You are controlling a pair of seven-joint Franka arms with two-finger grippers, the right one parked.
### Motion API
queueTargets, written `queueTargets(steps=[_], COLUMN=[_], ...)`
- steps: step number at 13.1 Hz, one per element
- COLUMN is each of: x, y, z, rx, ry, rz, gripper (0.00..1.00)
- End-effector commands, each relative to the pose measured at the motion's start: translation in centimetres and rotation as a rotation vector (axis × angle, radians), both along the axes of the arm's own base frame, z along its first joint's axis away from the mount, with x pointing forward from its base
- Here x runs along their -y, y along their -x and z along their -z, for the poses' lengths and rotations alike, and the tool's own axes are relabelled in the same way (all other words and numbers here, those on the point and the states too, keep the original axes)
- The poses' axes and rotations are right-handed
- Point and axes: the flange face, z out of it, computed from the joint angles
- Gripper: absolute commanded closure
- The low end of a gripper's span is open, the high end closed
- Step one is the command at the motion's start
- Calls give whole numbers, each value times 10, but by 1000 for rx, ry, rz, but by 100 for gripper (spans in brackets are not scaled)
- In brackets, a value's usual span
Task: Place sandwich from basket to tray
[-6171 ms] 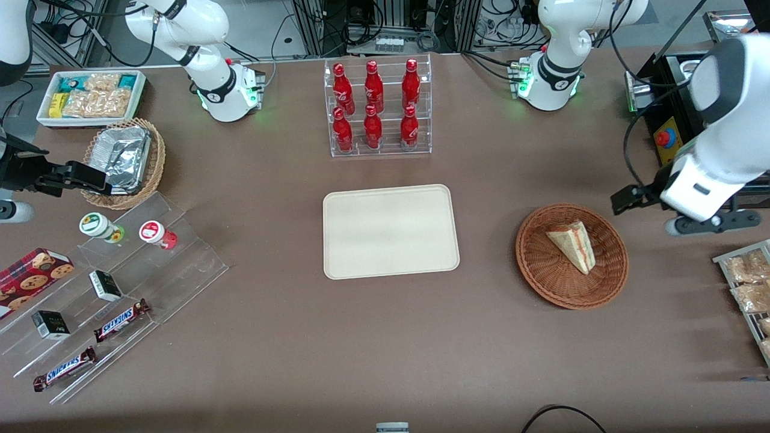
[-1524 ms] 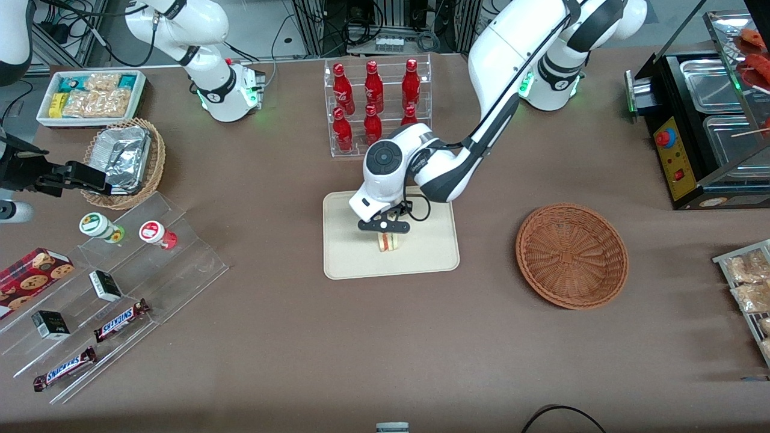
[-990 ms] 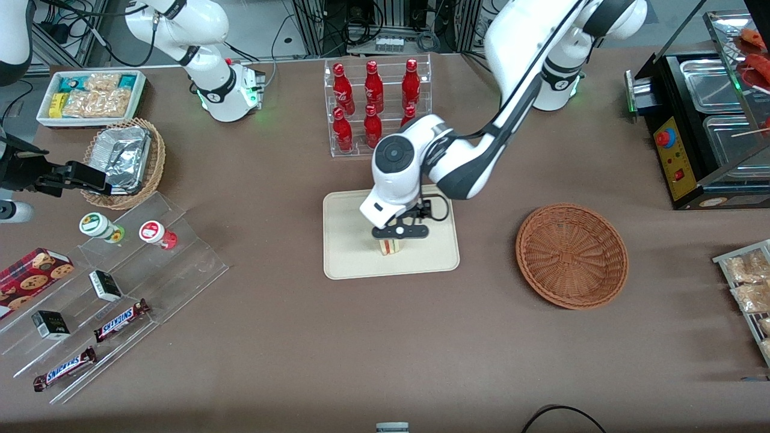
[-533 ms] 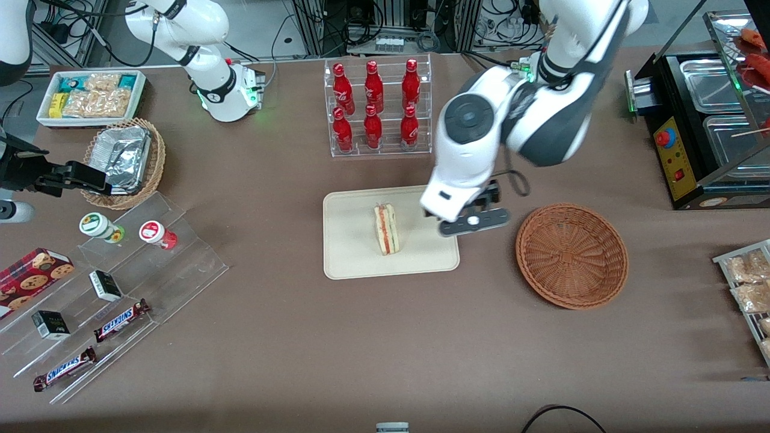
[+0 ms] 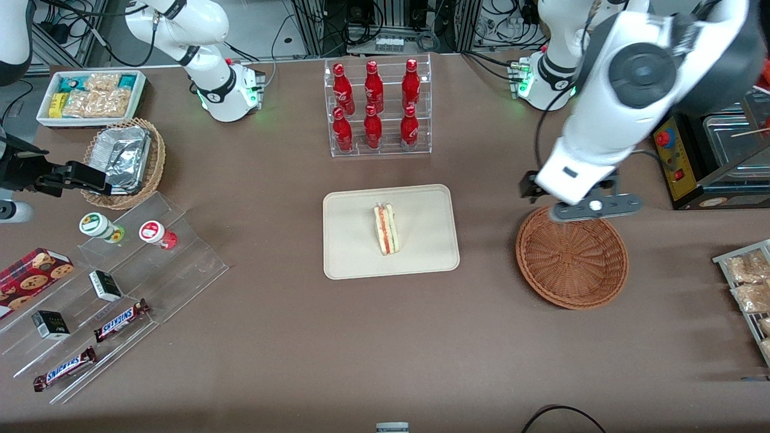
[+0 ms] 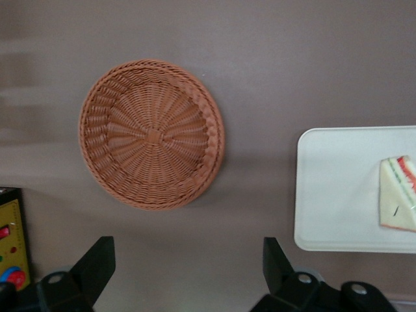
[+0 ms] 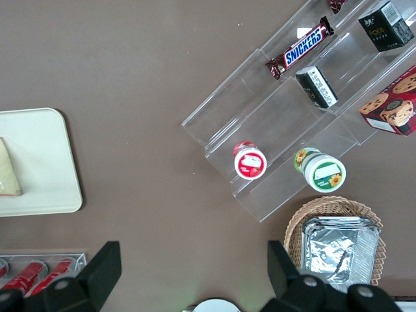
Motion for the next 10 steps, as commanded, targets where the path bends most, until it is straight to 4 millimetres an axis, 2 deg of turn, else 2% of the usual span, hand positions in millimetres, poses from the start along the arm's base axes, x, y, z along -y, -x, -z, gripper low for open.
queueTargets(steps=[1,3,7,9,10], x=[-47,-84,-134,-144,-143], y=[22,23,26,19,15], z=[-15,-23,-40,-45,-44], rx=[-19,-33,-17,-3,-3], ry=[22,57,83,88,89], rz=[68,89,76,59,65], gripper=[0,0,0,0,0])
